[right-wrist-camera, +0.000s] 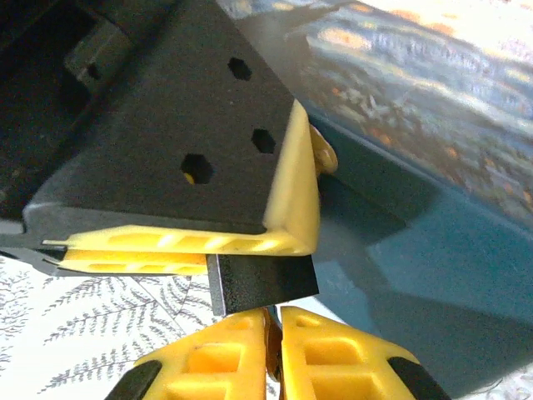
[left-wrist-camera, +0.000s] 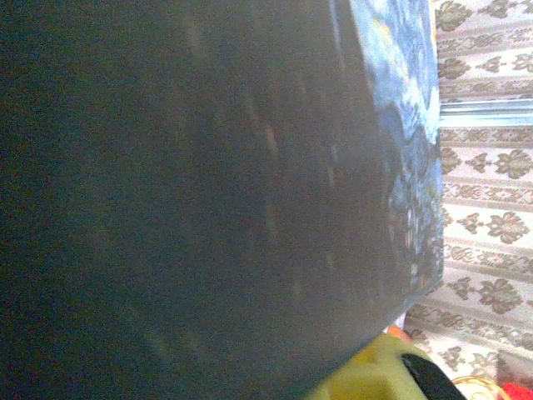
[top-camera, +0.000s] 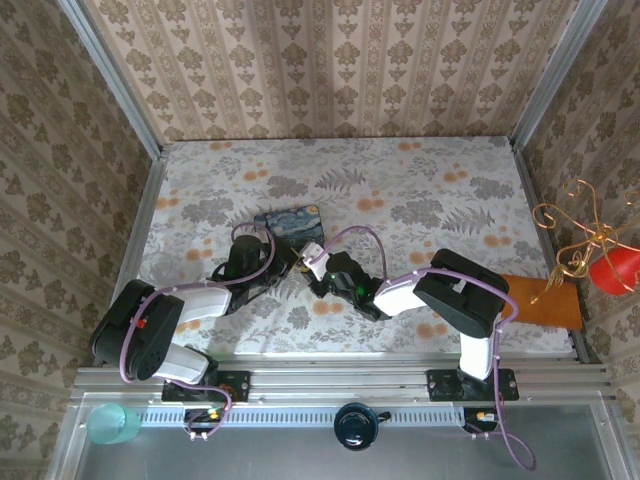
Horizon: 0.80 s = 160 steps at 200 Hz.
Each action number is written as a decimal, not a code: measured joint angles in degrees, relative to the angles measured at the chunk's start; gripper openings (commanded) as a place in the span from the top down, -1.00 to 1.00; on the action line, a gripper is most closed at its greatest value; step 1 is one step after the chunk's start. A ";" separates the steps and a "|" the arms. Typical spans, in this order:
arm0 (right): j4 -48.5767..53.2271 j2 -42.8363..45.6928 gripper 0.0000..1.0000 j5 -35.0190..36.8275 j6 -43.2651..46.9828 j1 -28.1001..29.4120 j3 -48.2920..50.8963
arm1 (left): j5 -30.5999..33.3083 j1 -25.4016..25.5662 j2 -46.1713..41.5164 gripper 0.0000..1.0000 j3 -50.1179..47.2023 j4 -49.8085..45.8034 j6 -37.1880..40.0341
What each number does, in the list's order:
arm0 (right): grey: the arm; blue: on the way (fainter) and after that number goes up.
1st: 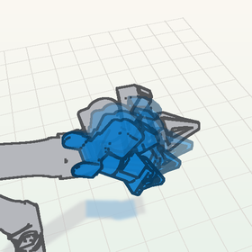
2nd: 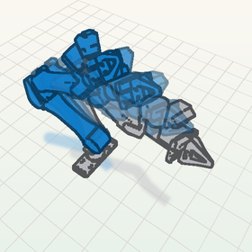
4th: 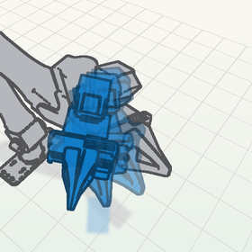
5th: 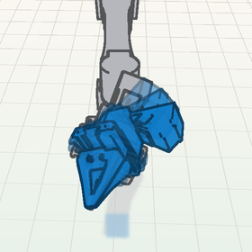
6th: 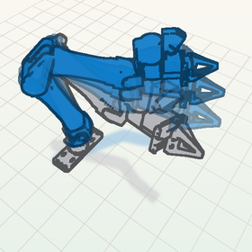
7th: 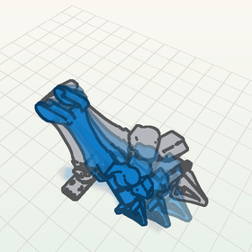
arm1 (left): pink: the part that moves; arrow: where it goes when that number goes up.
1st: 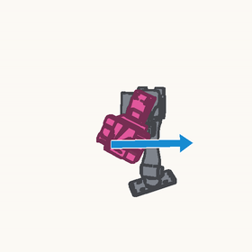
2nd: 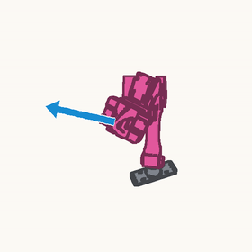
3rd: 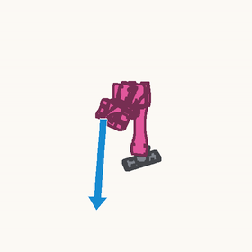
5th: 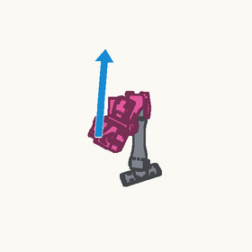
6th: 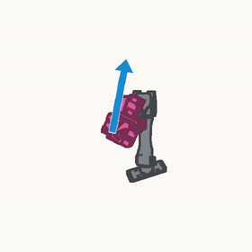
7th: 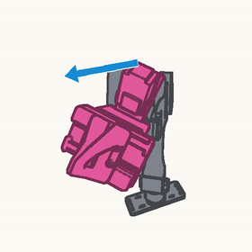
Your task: Unlock a padlock with a key
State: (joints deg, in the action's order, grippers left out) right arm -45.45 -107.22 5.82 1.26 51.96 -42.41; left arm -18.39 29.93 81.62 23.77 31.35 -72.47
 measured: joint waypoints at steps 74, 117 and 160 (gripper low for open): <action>0.46 0.50 0.82 -11.41 -19.61 -3.45 0.90 | -1.16 0.00 1.55 0.87 0.11 0.02 0.96; 0.61 0.48 0.86 -13.97 -24.20 -4.20 1.07 | -1.42 0.00 2.56 0.66 0.66 0.00 1.77; 0.83 0.50 0.91 -14.49 -25.79 -3.91 1.07 | -1.31 -0.02 3.17 0.18 0.76 0.31 2.82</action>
State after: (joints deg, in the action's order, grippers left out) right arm -44.62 -106.72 -8.67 -24.53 48.05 -41.34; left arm -19.70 29.91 84.79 24.53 31.66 -69.65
